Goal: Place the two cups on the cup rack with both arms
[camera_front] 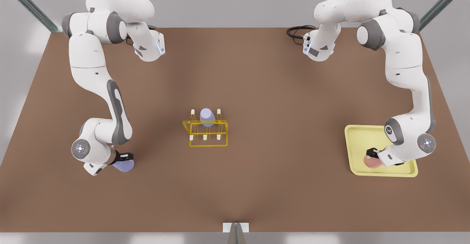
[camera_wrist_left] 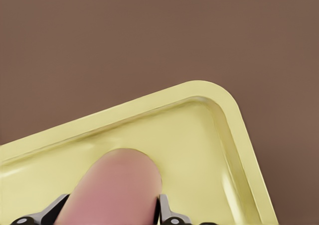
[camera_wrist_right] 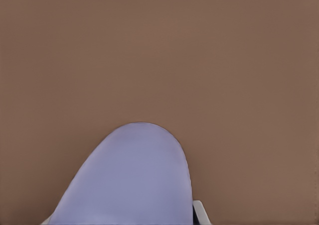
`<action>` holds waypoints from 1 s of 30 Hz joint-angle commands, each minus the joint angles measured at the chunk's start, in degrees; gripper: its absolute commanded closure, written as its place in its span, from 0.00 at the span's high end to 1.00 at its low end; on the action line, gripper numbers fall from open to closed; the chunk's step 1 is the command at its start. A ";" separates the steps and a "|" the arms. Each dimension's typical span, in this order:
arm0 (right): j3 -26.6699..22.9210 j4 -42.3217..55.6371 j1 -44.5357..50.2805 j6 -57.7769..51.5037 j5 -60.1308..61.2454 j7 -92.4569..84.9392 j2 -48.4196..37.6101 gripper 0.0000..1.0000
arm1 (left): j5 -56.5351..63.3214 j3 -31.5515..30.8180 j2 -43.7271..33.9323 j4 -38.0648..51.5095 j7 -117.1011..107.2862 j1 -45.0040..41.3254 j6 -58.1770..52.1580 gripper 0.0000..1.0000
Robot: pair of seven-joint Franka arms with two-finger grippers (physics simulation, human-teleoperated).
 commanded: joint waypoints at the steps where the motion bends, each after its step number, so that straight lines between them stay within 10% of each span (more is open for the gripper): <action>1: 0.00 0.14 -0.02 -0.06 -0.17 -0.25 -0.05 0.82 | -0.05 -0.02 0.07 -0.10 0.92 -0.02 -0.16 0.78; 17: 1.31 1.54 0.77 -0.76 0.00 -1.31 -1.37 0.82 | 0.30 -0.38 -13.02 0.95 -24.66 -12.24 -22.83 0.78; 30: 13.53 2.33 2.97 -2.96 0.44 -1.31 -9.80 0.83 | 0.21 -17.60 -5.30 18.78 -71.40 -31.39 -25.03 0.78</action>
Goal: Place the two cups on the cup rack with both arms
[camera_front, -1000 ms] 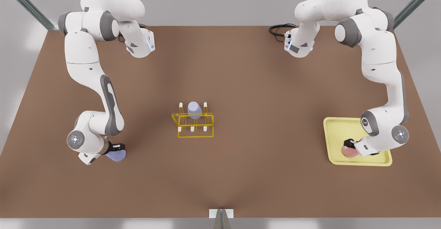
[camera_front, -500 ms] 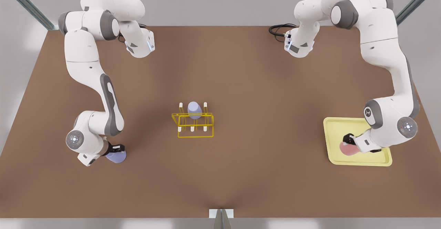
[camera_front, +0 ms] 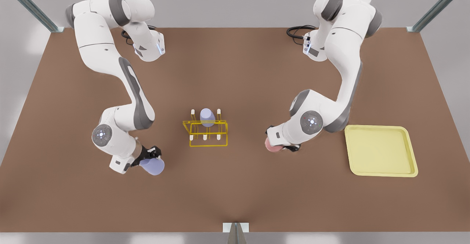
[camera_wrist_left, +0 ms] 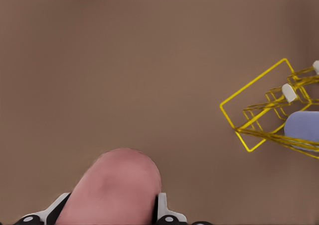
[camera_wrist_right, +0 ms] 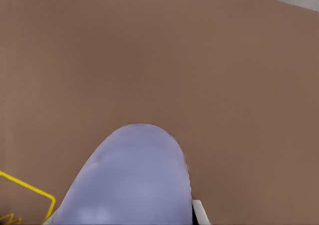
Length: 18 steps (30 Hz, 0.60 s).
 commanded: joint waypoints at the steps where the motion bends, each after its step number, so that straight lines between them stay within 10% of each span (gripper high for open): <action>1: 1.37 0.04 0.23 -2.30 -0.10 -0.22 -1.42 0.83 | -0.21 -0.37 2.77 4.85 -42.95 -3.97 -1.34 0.78; 18: 4.36 4.26 6.82 -14.70 -0.01 -2.33 -2.30 0.83 | -6.63 -0.98 15.79 18.75 -50.96 -14.17 10.08 0.78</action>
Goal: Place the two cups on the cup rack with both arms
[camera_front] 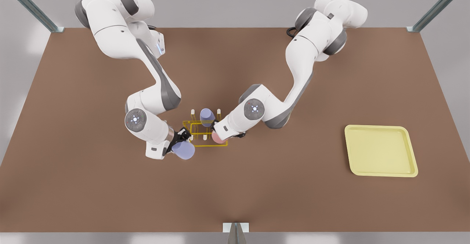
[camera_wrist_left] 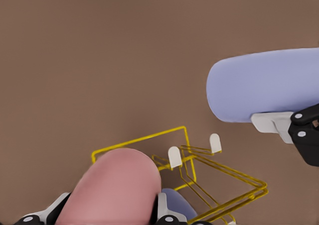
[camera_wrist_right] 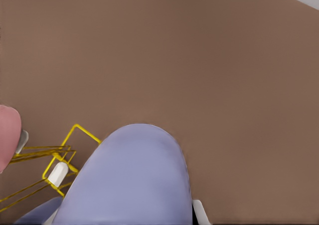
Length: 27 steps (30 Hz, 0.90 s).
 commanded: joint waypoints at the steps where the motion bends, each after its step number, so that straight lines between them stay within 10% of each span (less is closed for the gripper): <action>1: 0.03 0.20 -0.01 -5.58 -0.03 -2.22 -0.07 0.83 | -1.38 0.00 0.98 0.19 -19.05 -0.54 3.66 0.78; 2: 0.03 0.20 0.08 -6.19 -0.03 -2.31 -0.07 0.83 | -1.38 -0.08 1.42 0.10 -19.06 -0.54 4.89 0.78; 3: 0.03 0.20 0.08 -6.81 -0.03 -2.48 0.02 0.83 | -1.38 -0.08 1.86 0.19 -18.79 -0.54 5.07 1.00; 8: 0.12 1.95 0.26 -10.15 0.85 -6.26 1.24 0.83 | -0.76 0.36 0.98 0.10 -18.79 0.43 0.60 1.00; 13: 1.26 3.36 1.14 -11.03 1.20 -6.35 3.00 0.83 | 15.49 6.24 -22.48 0.10 9.32 16.51 -42.74 1.00; 15: 1.26 3.27 1.14 -11.65 1.11 -6.35 3.44 0.83 | 18.66 6.42 -29.59 -6.20 29.00 19.94 -41.00 1.00; 16: 1.26 3.18 1.49 -11.91 1.03 -6.35 3.44 0.83 | 18.49 8.53 -41.28 -25.20 34.03 19.94 -30.63 1.00; 27: 1.18 3.27 1.14 -14.02 1.03 -7.23 3.97 1.00 | 11.80 8.44 -40.33 -24.51 34.56 25.39 -33.96 1.00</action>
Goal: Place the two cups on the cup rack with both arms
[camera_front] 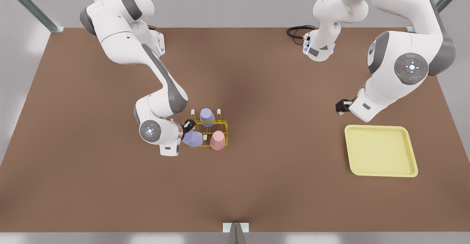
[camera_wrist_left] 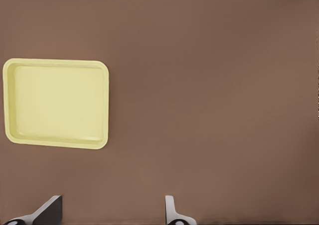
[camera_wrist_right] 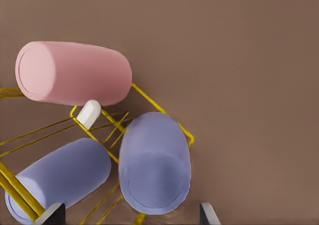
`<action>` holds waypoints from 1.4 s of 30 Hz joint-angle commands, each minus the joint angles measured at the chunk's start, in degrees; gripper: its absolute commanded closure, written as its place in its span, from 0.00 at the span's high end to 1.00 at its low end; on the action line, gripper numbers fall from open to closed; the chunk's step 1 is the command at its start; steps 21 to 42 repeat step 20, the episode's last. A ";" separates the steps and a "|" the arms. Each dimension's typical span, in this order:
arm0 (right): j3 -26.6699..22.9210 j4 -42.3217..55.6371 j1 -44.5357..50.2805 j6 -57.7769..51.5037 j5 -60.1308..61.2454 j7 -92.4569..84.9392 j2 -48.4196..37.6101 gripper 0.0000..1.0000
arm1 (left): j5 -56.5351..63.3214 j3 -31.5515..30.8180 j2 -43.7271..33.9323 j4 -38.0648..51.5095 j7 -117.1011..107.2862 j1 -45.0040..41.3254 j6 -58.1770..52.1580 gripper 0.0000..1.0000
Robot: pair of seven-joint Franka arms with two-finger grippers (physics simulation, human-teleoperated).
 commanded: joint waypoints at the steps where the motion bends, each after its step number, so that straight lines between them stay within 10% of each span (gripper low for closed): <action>1: 0.01 0.18 -0.02 -0.75 0.07 -2.12 0.13 1.00 | -0.53 -0.14 -0.07 0.02 19.29 -0.08 -1.48 1.00; 7: -5.52 13.10 -0.10 -15.68 -26.82 20.28 -3.03 1.00 | -0.44 0.03 0.54 5.30 19.03 -0.17 -10.18 1.00; 17: -12.38 -2.01 -11.35 -30.98 -10.12 22.40 -34.06 1.00 | -0.36 0.12 2.56 5.74 18.77 -0.08 -9.66 1.00; 42: -12.38 -2.63 -11.35 -30.63 -10.12 22.40 -34.50 1.00 | -0.27 0.12 2.92 5.82 18.77 0.01 -9.66 1.00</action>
